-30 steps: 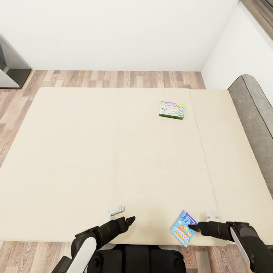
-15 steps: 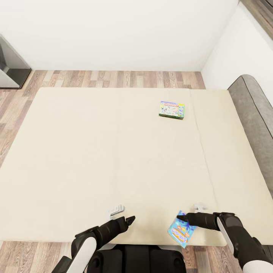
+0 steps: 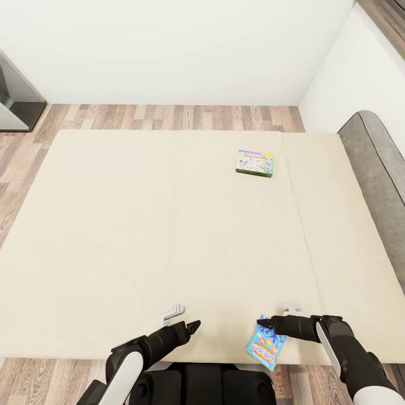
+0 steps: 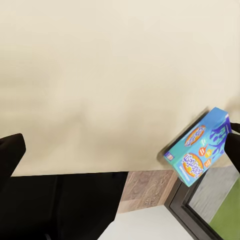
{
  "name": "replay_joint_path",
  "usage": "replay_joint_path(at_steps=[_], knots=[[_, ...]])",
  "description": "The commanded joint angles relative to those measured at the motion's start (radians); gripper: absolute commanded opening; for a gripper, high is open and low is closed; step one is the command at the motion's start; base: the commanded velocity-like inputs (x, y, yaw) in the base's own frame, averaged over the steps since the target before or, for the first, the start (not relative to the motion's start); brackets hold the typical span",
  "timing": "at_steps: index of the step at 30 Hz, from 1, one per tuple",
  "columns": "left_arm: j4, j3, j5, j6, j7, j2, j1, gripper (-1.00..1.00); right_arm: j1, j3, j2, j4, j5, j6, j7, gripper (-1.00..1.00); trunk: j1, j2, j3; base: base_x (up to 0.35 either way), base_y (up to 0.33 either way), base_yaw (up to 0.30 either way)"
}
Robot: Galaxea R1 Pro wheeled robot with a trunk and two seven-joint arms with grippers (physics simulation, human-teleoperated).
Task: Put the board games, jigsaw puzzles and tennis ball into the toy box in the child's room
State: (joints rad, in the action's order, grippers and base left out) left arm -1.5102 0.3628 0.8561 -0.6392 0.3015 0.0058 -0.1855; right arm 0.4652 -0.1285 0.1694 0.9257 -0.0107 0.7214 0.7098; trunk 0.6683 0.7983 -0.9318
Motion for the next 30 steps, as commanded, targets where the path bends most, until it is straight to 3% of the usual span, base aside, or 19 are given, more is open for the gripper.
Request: replay_joint_path(at_steps=[1,5,15,20,30], knots=[[-0.001,0.001,0.010,-0.001,0.010,0.001,0.000,1.00,0.000,-0.002,0.000,0.001,-0.001,0.007,0.004,1.00,0.000,0.001,-0.001,0.000,0.000,0.000],[-0.001,0.001,0.010,-0.001,0.010,0.001,0.000,1.00,0.000,-0.002,0.000,0.001,-0.001,0.007,0.004,1.00,0.000,0.001,-0.001,0.000,0.000,0.000],[-0.058,-0.001,0.012,-0.057,0.006,0.003,0.011,1.00,-0.056,-0.058,0.057,-0.028,0.026,-0.051,0.061,1.00,0.000,0.001,-0.001,0.000,0.000,0.000],[-0.079,-0.002,0.012,-0.079,0.005,0.003,0.013,1.00,-0.084,-0.085,0.060,-0.032,0.030,-0.080,0.076,1.00,0.000,0.001,-0.001,0.000,0.000,0.000],[-0.082,-0.002,0.012,-0.084,0.005,0.003,0.013,1.00,-0.098,-0.092,0.067,-0.033,0.032,-0.106,0.093,1.00,0.000,0.001,-0.001,0.000,0.000,0.000]])
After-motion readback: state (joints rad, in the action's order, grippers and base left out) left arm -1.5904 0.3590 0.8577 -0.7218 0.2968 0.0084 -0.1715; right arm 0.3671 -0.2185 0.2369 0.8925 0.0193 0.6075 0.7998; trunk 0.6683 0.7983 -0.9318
